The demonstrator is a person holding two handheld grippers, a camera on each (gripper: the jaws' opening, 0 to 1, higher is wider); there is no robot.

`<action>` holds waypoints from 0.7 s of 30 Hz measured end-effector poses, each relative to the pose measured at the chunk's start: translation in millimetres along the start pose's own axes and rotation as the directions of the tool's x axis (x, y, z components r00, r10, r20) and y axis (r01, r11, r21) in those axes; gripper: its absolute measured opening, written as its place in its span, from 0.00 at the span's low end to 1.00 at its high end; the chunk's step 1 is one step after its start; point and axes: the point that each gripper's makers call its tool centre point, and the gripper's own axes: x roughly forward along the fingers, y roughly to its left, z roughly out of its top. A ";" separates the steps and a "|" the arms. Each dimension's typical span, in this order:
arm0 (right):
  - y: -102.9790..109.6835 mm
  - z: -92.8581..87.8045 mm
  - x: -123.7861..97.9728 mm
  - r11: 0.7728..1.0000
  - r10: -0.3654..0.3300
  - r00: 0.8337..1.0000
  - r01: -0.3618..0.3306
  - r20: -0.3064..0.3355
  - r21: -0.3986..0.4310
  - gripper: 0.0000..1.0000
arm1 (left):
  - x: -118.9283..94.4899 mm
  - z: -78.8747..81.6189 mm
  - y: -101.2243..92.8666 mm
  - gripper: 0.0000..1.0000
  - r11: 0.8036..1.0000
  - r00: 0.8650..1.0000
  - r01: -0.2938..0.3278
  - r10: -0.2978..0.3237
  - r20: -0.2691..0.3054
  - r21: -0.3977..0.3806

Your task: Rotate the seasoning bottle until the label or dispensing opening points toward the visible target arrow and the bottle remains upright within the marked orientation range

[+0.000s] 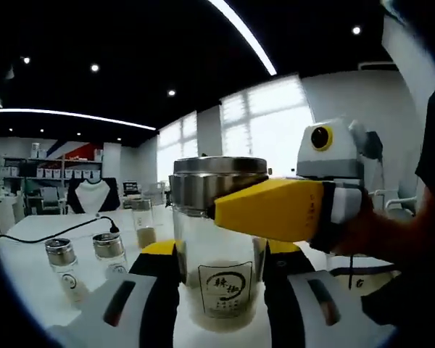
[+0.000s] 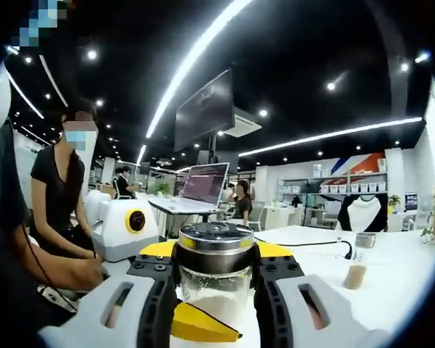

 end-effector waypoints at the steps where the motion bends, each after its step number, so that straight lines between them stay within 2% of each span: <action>1: -0.3 -1.3 0.1 1.000 -0.004 1.000 0.004 -0.008 -0.002 0.38 | 1.3 -3.6 2.3 0.46 0.999 0.999 -0.033 0.035 -0.035 0.031; 3: -0.5 -2.8 1.4 1.000 -0.016 1.000 0.015 -0.014 -0.020 0.38 | 2.1 -5.6 6.1 0.45 0.997 0.995 -0.077 0.079 -0.055 0.031; 5: -7.0 -4.4 2.6 0.997 -0.073 0.997 0.072 -0.026 -0.030 0.38 | 1.8 -7.5 16.7 0.45 0.984 0.983 -0.166 0.170 -0.071 0.061; 6: -9.3 -6.1 4.9 0.994 -0.103 0.994 0.102 -0.037 -0.030 0.38 | 0.9 -9.2 23.0 0.45 0.974 0.972 -0.214 0.221 -0.082 0.078; 8: -12.6 -9.3 7.8 0.986 -0.164 0.985 0.163 -0.046 -0.018 0.38 | 0.6 -11.4 27.9 0.45 0.964 0.962 -0.255 0.261 -0.082 0.071; 10: -13.7 -13.6 10.4 0.979 -0.206 0.977 0.206 -0.055 -0.008 0.38 | 0.3 -15.0 30.0 0.45 0.960 0.957 -0.271 0.277 -0.088 0.076; 11: -14.3 -15.4 11.6 0.974 -0.226 0.972 0.226 -0.057 -0.007 0.38 | -0.5 -16.7 32.5 0.45 0.952 0.950 -0.292 0.299 -0.093 0.087; 12: -15.2 -18.0 13.2 0.967 -0.254 0.966 0.254 -0.056 0.003 0.38 | -2.2 -18.5 36.4 0.45 0.937 0.936 -0.324 0.338 -0.100 0.131; 14: -16.6 -18.5 13.2 0.961 -0.275 0.960 0.276 -0.045 0.020 0.38 | -1.1 -18.4 34.6 0.45 0.934 0.934 -0.329 0.344 -0.101 0.139; 16: -17.7 -17.5 12.2 0.958 -0.283 0.958 0.284 -0.042 0.032 0.38 | -1.2 -18.2 34.8 0.46 0.935 0.935 -0.327 0.341 -0.096 0.135; 17: -18.1 -17.2 11.2 0.960 -0.278 0.959 0.280 -0.052 0.024 0.38 | 1.3 -18.2 30.5 0.46 0.953 0.951 -0.289 0.297 -0.088 0.095; 19: -18.0 -16.1 9.9 0.969 -0.245 0.968 0.246 -0.058 0.013 0.37 | 2.6 -15.9 25.0 0.46 0.971 0.969 -0.239 0.239 -0.069 0.009; 21: -15.7 -15.5 8.5 0.980 -0.198 0.978 0.199 -0.061 0.003 0.37 | 4.3 -13.5 18.2 0.47 0.984 0.983 -0.177 0.175 -0.053 -0.032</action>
